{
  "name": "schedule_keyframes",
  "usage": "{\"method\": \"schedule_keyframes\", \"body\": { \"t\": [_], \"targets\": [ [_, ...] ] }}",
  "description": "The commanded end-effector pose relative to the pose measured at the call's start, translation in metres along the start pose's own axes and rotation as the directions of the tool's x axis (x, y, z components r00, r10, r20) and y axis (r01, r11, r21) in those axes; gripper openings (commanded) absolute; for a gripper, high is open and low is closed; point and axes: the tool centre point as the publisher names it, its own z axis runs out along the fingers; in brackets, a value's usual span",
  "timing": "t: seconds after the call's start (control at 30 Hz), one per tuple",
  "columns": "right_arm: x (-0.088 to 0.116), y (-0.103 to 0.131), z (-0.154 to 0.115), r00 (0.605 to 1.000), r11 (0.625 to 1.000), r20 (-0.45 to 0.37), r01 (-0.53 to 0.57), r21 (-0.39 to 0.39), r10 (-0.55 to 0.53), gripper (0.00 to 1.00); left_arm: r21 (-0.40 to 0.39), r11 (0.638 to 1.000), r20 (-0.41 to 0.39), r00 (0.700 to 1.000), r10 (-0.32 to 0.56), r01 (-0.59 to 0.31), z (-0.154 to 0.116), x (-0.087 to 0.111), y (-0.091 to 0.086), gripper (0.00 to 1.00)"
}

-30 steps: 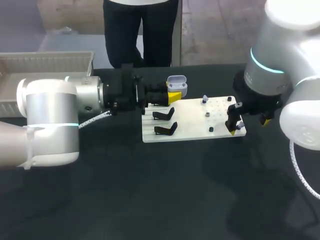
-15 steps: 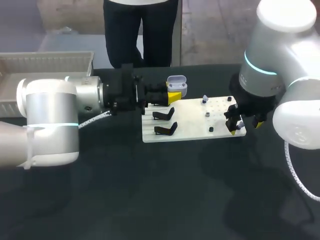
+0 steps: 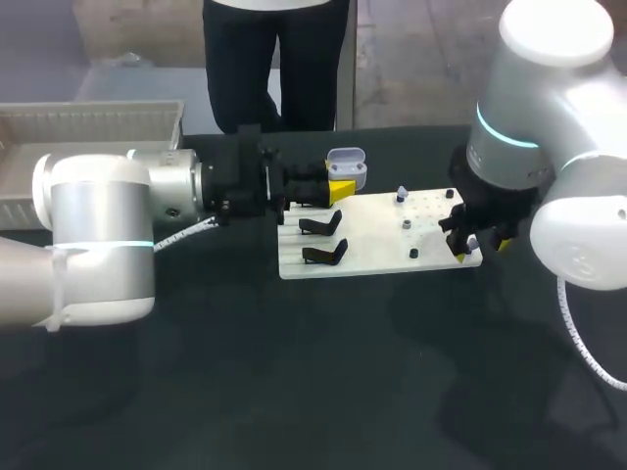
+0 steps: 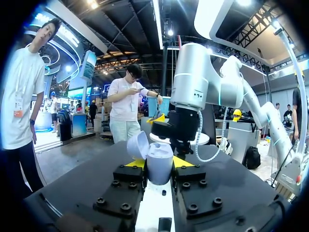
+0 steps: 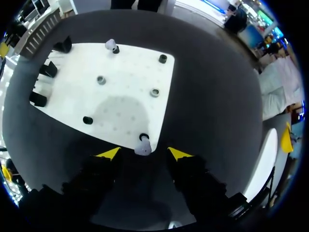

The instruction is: Pick up each earbud case from the left stands, insert the matching earbuds, close the lid, and place the case in the box.

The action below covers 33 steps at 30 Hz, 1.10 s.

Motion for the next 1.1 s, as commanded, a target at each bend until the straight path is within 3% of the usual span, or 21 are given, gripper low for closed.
{"method": "schedule_keyframes", "body": {
  "t": [0.03,0.83,1.1],
  "targets": [
    [-0.0038,0.0010,0.0010,1.000,1.000,-0.002,0.001,0.001,-0.001,0.50,-0.008,1.000,0.007,1.000,0.005,-0.005,0.0004,0.0014,-0.0014,0.00],
    [-0.0061,-0.0009,0.0040,1.000,1.000,-0.005,0.001,-0.009,-0.001,0.36,-0.008,1.000,0.007,1.000,0.005,-0.005,0.0004,0.0014,-0.0014,0.00],
    [-0.0057,-0.0016,0.0039,1.000,1.000,-0.003,0.001,-0.011,-0.001,0.36,-0.008,1.000,0.007,1.000,0.005,-0.005,0.0004,0.0014,-0.0014,0.00]
  ]
}}
